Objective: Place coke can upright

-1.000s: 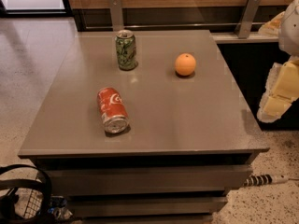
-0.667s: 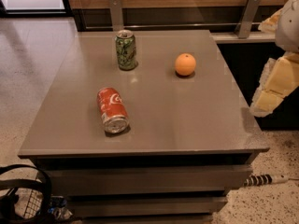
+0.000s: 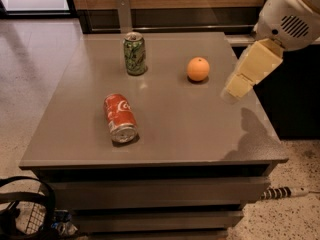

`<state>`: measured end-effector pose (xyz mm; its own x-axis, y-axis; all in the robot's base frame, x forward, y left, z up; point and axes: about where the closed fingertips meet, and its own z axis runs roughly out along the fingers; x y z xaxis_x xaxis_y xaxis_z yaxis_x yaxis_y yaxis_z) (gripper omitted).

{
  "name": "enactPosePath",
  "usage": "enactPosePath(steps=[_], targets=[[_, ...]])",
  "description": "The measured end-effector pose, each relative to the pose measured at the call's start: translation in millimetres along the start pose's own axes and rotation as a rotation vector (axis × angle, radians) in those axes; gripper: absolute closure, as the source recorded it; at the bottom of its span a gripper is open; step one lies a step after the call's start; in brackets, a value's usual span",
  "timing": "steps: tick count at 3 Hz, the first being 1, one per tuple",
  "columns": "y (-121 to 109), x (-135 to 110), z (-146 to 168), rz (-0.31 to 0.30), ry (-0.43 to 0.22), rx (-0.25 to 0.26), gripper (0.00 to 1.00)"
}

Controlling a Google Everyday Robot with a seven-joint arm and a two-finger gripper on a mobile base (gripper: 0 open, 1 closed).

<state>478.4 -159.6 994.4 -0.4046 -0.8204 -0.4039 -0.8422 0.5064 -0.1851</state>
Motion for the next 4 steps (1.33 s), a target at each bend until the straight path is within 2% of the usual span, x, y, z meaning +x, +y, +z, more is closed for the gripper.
enactPosePath(steps=[1, 2, 3, 4], targets=[[11, -42, 14, 0.182, -0.079, -0.009, 0.00], [14, -67, 22, 0.294, -0.114, 0.004, 0.00], [14, -69, 21, 0.335, -0.118, 0.003, 0.00], [14, -69, 21, 0.335, -0.118, 0.003, 0.00]])
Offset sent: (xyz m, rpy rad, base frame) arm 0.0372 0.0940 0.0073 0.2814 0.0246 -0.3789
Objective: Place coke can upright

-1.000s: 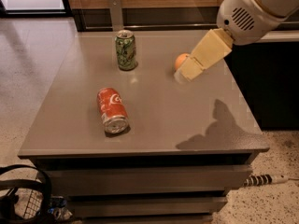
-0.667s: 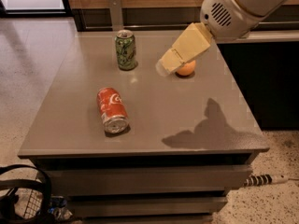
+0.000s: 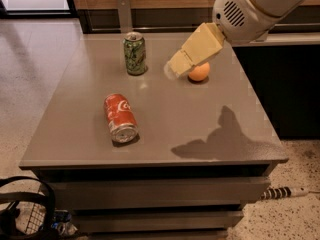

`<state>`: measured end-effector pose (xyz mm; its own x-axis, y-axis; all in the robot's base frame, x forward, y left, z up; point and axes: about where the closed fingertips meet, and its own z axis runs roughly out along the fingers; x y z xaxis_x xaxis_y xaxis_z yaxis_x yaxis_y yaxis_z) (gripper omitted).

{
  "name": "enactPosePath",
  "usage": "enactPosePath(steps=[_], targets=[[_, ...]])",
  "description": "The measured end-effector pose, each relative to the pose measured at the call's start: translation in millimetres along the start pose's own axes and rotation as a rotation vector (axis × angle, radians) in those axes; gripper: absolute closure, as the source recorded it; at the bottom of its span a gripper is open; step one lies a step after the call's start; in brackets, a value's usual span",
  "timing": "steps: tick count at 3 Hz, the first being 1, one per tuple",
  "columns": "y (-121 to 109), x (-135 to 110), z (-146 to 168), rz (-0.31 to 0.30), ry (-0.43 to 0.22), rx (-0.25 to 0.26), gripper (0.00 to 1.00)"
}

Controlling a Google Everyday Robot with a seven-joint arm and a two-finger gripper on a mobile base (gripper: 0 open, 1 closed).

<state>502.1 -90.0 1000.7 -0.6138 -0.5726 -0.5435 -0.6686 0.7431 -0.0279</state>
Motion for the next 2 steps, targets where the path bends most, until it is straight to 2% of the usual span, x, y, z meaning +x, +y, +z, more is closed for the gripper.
enactPosePath(steps=[1, 2], targets=[[7, -9, 4, -0.014, 0.032, 0.007, 0.00], [26, -13, 30, -0.014, 0.114, -0.005, 0.00]])
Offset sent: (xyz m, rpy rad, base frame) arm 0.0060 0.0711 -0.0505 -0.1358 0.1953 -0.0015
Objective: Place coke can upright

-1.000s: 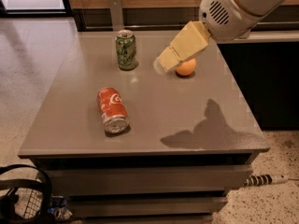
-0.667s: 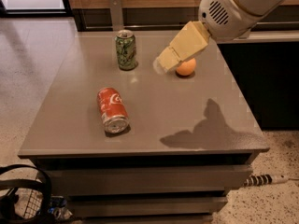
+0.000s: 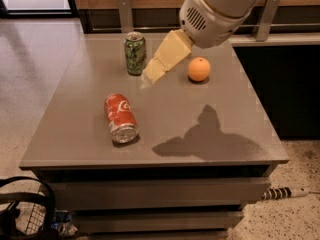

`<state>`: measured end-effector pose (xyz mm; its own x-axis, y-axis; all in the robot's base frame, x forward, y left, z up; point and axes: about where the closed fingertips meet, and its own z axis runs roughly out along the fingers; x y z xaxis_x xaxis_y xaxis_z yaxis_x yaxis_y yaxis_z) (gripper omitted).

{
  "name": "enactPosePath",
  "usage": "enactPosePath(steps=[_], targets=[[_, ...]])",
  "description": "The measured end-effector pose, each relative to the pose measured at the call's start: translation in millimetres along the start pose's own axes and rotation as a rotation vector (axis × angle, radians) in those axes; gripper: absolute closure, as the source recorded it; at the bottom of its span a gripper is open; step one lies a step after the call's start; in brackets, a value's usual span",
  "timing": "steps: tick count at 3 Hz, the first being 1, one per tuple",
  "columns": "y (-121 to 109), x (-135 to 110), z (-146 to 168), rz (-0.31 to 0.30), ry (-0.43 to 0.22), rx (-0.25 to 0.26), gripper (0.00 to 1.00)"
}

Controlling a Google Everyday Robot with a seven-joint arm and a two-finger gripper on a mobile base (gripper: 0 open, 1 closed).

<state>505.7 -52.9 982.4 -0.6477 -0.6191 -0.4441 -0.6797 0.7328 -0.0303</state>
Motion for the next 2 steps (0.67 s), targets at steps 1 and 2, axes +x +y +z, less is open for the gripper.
enactPosePath(steps=[1, 2], targets=[[23, -2, 36, 0.065, 0.095, 0.000, 0.00], [36, -1, 60, 0.155, 0.101, -0.003, 0.00]])
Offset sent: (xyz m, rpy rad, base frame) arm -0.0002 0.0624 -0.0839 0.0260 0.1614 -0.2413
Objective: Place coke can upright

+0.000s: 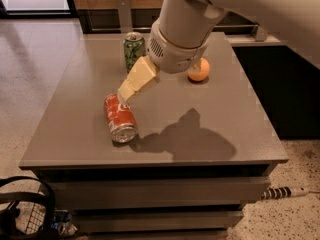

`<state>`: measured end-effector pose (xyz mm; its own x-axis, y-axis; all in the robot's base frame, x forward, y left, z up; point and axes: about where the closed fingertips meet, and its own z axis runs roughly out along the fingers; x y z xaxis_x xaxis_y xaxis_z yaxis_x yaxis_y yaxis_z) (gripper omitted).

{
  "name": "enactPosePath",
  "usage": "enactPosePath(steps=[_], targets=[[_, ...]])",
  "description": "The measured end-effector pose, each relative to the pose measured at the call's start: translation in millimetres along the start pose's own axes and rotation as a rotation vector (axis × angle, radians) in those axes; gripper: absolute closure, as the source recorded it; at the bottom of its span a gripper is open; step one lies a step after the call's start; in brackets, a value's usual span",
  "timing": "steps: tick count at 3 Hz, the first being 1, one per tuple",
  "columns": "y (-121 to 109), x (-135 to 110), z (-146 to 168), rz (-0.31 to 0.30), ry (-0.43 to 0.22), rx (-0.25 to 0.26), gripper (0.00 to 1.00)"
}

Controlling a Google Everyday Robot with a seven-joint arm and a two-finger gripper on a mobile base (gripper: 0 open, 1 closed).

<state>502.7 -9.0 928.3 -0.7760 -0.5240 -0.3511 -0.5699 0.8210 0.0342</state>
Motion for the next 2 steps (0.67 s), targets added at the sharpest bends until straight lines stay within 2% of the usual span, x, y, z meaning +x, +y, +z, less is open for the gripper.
enactPosePath(steps=[1, 2], targets=[[18, -6, 9, 0.057, -0.037, 0.006, 0.00], [32, -18, 19, 0.090, -0.037, 0.016, 0.00]])
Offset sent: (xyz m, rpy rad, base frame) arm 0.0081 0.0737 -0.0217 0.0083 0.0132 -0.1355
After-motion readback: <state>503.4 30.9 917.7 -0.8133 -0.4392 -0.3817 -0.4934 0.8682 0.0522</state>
